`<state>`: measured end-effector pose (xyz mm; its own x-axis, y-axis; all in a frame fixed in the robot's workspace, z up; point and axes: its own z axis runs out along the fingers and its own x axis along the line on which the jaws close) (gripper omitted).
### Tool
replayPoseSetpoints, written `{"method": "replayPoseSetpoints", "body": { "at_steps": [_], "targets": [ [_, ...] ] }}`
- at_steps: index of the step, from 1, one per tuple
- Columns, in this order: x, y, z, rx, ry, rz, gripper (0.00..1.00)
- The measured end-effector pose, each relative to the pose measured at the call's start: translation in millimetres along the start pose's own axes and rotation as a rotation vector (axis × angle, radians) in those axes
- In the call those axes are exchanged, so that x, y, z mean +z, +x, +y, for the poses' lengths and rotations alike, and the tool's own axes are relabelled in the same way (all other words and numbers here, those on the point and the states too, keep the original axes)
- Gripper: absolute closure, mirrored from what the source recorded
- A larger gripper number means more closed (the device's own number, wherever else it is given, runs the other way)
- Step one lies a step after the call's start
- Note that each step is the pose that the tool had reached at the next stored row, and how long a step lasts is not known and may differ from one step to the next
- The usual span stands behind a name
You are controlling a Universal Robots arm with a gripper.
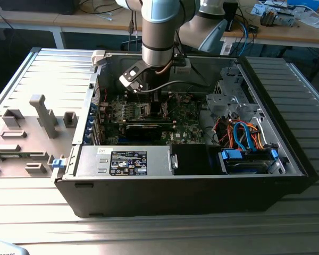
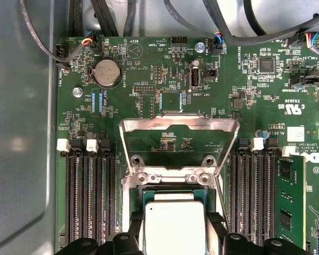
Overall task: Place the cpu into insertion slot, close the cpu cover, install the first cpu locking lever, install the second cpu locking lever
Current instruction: 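Place the cpu into insertion slot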
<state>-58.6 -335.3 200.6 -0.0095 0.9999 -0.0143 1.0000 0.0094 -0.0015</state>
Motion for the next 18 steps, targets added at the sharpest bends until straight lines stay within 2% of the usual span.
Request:
{"method": "replayPoseSetpoints", "body": {
  "at_steps": [18],
  "targets": [
    [2.1, 0.9, 0.0, 0.010, 0.0002, 0.0000, 0.45]
  ]
}}
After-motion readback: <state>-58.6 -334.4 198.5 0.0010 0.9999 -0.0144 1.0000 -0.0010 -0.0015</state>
